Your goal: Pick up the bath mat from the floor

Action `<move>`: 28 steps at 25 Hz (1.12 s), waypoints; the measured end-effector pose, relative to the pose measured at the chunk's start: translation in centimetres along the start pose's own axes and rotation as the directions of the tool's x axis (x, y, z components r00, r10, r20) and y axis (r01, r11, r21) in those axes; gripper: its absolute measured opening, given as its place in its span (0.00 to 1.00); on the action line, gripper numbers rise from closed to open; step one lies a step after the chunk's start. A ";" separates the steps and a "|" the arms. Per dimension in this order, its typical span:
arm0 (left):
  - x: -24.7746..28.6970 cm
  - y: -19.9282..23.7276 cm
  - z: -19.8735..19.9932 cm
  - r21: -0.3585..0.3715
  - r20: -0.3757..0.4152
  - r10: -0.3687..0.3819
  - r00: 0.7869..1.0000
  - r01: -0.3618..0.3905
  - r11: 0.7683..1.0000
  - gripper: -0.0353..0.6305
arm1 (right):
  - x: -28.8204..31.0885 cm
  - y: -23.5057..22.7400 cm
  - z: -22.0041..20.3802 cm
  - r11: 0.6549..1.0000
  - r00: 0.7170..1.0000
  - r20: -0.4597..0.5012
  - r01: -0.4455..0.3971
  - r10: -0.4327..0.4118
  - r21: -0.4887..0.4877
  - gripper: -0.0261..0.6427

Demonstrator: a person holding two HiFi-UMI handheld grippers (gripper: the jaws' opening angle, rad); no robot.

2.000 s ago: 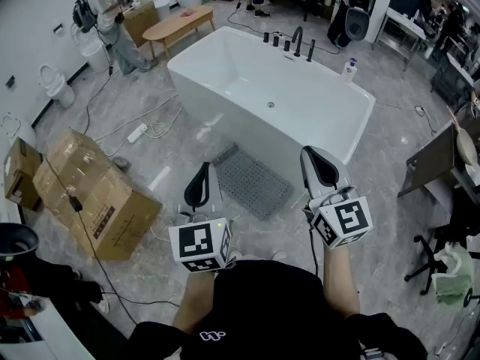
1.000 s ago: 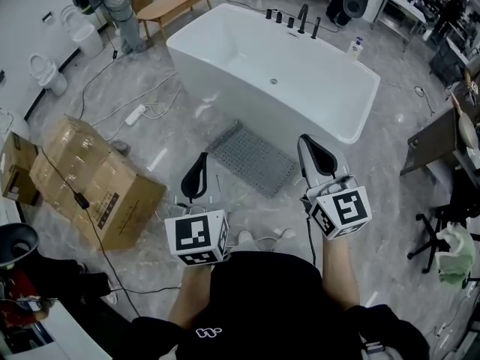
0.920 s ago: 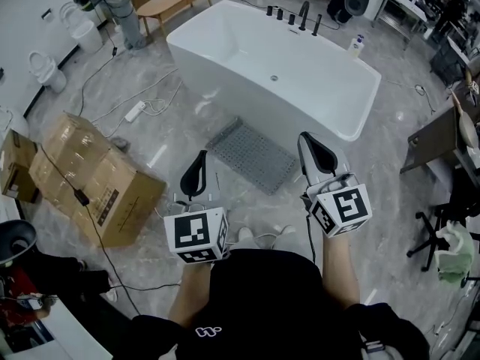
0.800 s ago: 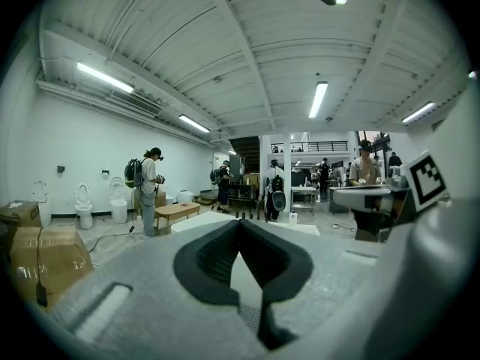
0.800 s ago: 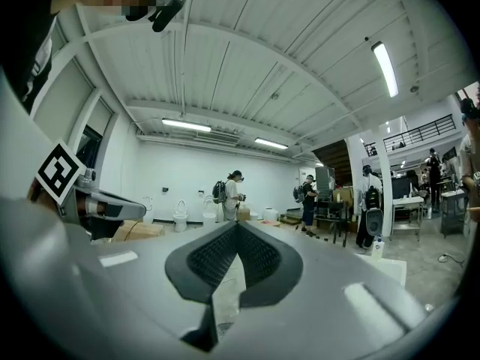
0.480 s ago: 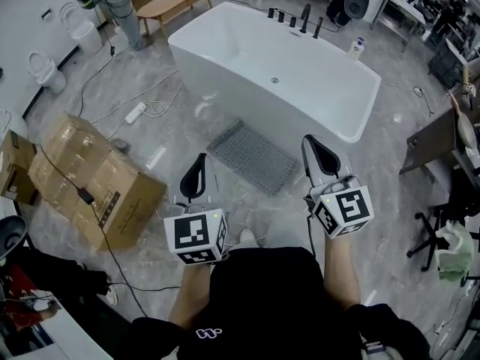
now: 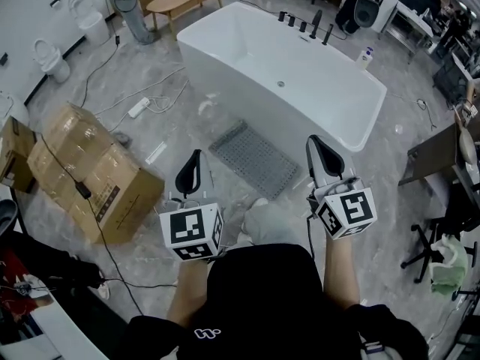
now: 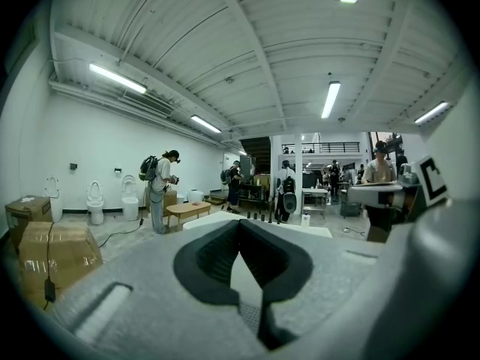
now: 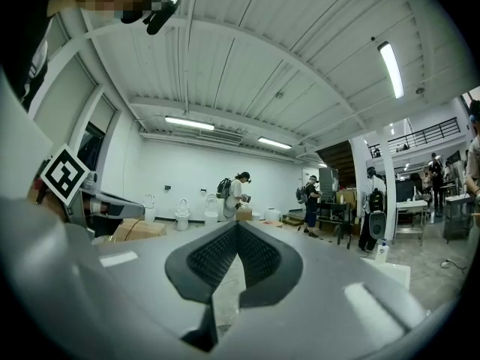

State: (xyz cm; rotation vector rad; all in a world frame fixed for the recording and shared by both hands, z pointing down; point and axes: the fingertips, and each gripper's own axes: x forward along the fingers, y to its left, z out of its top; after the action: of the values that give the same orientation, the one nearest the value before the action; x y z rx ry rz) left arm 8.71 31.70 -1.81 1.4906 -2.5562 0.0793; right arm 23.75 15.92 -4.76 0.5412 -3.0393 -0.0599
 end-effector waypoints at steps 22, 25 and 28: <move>8.2 4.9 0.0 -0.061 0.003 0.034 0.999 -0.034 0.998 0.05 | 9.8 -1.0 0.1 0.999 0.999 -0.003 -0.046 0.045 -0.021 0.05; 9.8 5.1 0.4 -0.052 -0.003 0.020 1.000 -0.020 0.998 0.05 | 11.0 -2.0 0.1 0.999 1.000 -0.004 -0.031 0.031 -0.015 0.05; 12.0 5.1 0.8 -0.045 -0.016 -0.006 1.000 0.006 0.999 0.06 | 12.3 -3.4 -0.3 1.000 1.000 -0.017 -0.009 0.009 -0.005 0.05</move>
State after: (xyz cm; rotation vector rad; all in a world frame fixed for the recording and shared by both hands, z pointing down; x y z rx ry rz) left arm -1.59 23.81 -0.18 1.4753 -2.5236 0.0334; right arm 13.42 8.52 -4.08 0.5245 -3.0239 -0.0628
